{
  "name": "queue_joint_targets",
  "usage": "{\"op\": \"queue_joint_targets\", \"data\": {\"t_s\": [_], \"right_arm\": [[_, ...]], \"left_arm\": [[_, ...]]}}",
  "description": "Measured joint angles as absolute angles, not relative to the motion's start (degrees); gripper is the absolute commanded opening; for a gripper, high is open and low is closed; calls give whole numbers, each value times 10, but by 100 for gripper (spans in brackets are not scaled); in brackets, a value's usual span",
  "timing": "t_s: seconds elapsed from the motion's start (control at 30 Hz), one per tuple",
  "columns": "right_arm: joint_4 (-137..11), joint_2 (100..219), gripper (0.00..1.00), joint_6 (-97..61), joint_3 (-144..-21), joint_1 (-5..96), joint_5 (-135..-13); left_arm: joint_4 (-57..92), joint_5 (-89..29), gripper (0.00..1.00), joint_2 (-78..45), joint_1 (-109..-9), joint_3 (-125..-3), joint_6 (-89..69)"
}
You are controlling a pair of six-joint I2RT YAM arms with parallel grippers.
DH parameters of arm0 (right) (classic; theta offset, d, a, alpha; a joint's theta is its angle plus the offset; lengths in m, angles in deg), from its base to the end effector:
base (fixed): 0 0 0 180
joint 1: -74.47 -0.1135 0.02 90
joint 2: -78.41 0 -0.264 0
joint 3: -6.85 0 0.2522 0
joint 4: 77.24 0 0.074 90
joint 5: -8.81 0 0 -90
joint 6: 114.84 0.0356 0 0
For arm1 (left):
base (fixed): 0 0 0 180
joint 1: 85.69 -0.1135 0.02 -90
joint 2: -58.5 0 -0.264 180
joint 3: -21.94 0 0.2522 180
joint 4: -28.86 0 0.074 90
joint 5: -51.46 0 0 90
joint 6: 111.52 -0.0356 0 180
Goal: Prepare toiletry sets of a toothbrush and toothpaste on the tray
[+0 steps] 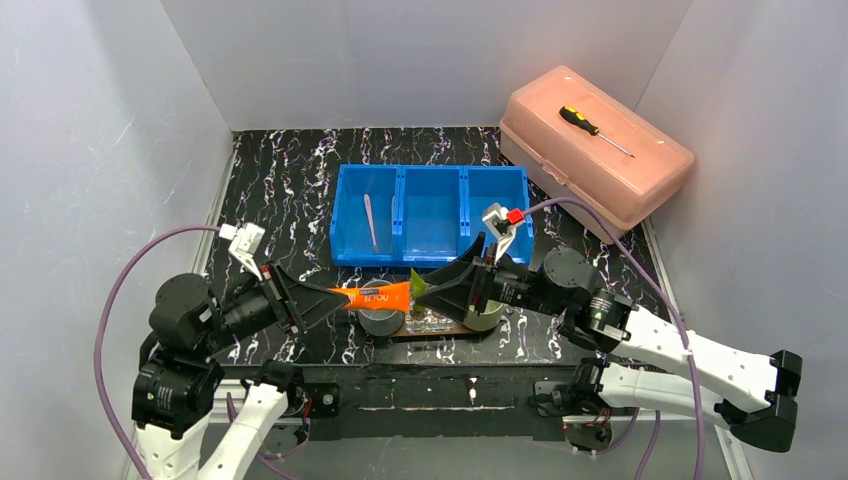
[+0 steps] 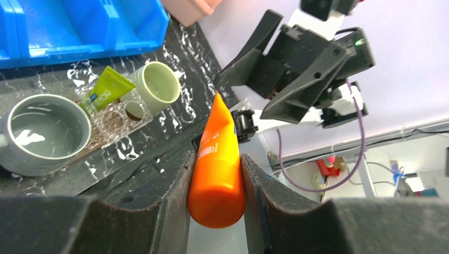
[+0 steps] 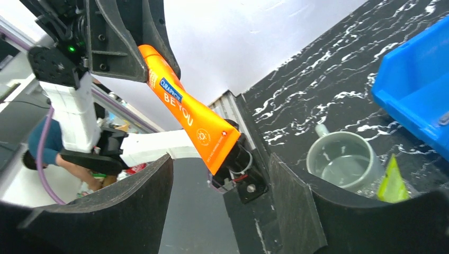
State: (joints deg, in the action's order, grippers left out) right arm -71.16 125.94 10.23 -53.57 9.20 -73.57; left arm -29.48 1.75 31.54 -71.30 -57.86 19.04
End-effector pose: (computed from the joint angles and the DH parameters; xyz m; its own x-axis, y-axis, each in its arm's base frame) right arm 0.0778 0.1801 0.3775 -0.5083 0.2577 -0.8217 -0.8104 0.1796 0.5577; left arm 0.0308 -0.0317 0.4245 -0.5992 -0.3583 -0.7159 0.5573 0.4553 -0.6943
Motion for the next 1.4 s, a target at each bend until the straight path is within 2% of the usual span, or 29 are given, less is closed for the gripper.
{"op": "queue_joint_targets", "data": {"t_s": [0.33,0.53,0.9,1.27,1.4], "right_arm": [[-836,1297,73,163,-520,92,-705],[-894,1310,70,183,-520,94,-689],[-925,1336,52,200,-520,95,-677],[-953,1336,50,203,-520,95,-664],[-959,1336,45,205,-520,95,-661]], "left_arm": [[-186,-2,0,360,-713,-526,318],[-125,-4,0,372,-713,-493,370],[-16,4,0,385,-713,-431,426],[38,42,0,388,-713,-418,419],[44,56,0,389,-713,-418,404]]}}
